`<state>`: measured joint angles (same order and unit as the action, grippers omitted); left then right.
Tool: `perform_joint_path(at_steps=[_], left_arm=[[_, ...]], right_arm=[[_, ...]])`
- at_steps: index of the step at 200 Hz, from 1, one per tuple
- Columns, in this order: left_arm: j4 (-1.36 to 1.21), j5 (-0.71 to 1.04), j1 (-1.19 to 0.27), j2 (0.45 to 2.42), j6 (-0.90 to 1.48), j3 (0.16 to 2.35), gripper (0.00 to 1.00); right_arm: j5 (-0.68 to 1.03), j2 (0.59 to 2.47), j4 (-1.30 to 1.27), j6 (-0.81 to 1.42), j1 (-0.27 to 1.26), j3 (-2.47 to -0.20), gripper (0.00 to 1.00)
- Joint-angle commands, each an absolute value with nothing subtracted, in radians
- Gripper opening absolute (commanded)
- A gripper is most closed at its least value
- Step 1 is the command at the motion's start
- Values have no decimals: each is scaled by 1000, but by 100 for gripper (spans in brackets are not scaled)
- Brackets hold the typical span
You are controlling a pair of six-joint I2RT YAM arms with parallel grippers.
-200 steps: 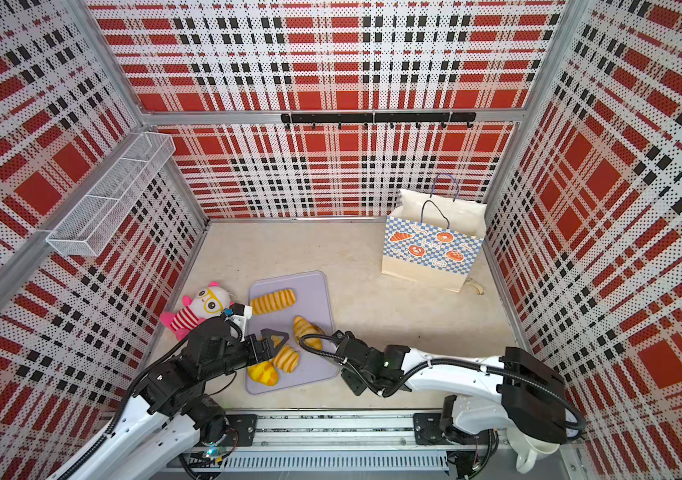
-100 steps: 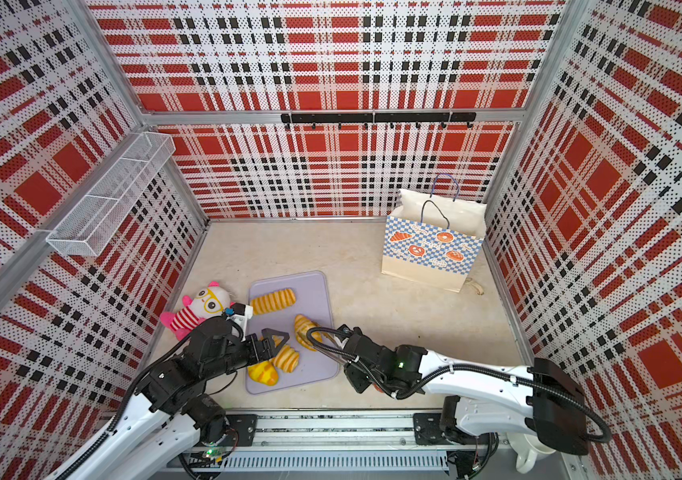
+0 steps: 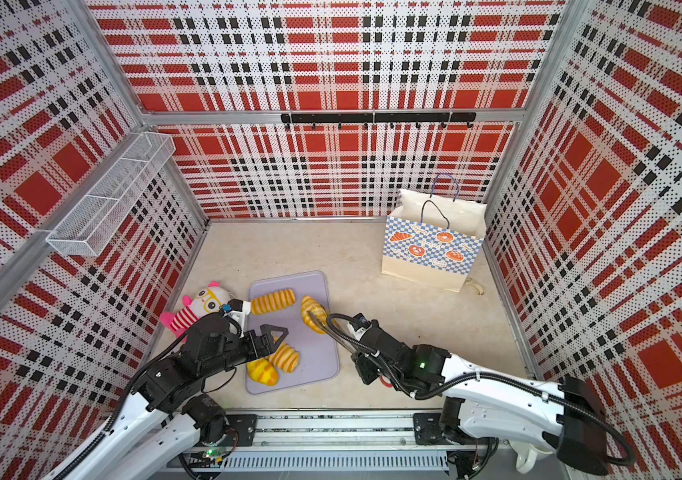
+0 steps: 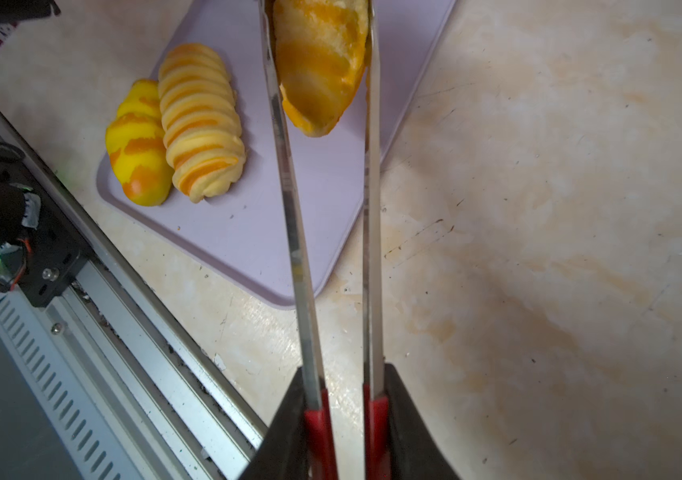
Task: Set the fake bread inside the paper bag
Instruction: 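Lift the croissant with the tongs and carry it over the paper bag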
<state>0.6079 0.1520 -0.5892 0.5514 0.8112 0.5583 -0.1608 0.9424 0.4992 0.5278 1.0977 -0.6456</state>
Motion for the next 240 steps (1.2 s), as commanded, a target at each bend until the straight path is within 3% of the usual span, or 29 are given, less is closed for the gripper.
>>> perform_joint_path(at_steps=[1,95,130,181,205,240], left_arm=[[517,162,-581,538,798,582,98],[-86,268,-588,593,746,499,98],[-322,279,-616,708,706,497,98],[-474,226,-705,896,589,567,98],[-550,226,-709,965,576,571,98],[-642,248,-712,1034,537,556,98]], right_arm=[[-202,858,415,546,1076,-651,20],[-380,660,346,470,1060,-779,20],[-445,678,397,388,1056,-900,20],[-650,700,394,271,1037,-1000,20],[-692,739,385,246,966,-1022,20],[-542,827,376,272,746,-1048,20]])
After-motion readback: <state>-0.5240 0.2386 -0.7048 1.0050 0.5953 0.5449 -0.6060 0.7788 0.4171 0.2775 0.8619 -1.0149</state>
